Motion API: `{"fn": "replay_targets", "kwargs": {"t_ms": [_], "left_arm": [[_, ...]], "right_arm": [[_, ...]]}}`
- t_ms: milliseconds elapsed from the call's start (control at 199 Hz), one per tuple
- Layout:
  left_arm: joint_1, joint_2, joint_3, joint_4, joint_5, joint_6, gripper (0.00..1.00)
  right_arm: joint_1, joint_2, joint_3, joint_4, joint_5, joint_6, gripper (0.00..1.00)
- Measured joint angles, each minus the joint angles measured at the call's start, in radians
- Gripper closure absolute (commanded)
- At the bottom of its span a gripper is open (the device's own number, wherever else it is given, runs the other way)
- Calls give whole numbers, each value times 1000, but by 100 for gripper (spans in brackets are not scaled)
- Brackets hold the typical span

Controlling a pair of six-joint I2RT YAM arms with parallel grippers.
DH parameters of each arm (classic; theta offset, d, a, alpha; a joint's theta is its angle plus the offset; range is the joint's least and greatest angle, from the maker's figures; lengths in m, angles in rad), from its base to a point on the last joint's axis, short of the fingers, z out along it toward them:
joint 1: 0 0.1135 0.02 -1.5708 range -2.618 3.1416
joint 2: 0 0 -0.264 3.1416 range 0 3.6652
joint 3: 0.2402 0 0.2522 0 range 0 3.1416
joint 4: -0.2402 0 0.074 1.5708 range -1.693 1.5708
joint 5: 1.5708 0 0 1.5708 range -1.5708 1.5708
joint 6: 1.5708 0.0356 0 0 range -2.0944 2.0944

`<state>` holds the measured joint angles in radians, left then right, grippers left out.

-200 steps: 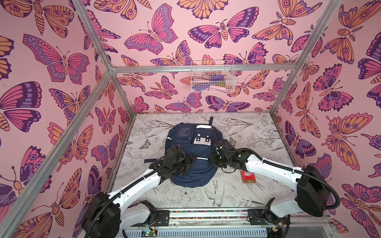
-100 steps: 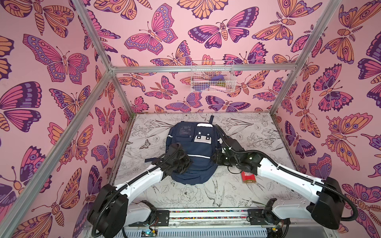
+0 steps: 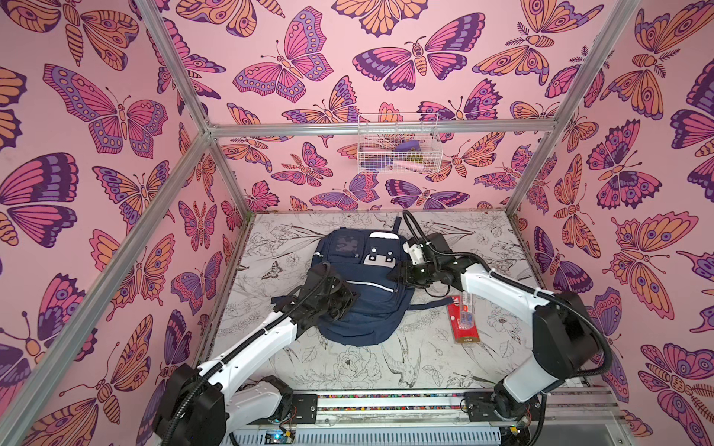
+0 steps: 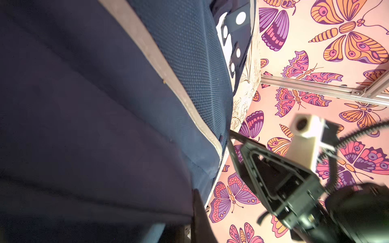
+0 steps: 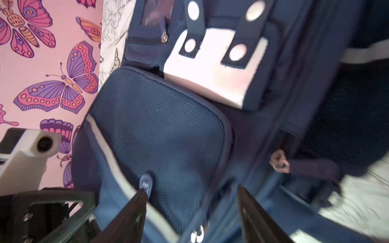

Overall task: Pack books, pencil case, and school supplies into a backpack
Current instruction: Unzip the student bag at the center of the table.

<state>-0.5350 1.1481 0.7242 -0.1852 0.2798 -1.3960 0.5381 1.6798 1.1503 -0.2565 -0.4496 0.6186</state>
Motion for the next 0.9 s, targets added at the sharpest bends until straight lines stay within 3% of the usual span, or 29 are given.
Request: {"fn": "replay_targets", "kwargs": {"t_ms": [261, 416, 903], "left_arm": [[6, 0, 0, 8, 10, -4, 100], [11, 0, -5, 28, 20, -16, 100], [37, -5, -27, 52, 46, -38, 100]], "right_arm": [[-13, 92, 19, 58, -105, 6, 31], [-24, 32, -119, 217, -159, 45, 32], [-2, -83, -338, 434, -211, 144, 51]]}}
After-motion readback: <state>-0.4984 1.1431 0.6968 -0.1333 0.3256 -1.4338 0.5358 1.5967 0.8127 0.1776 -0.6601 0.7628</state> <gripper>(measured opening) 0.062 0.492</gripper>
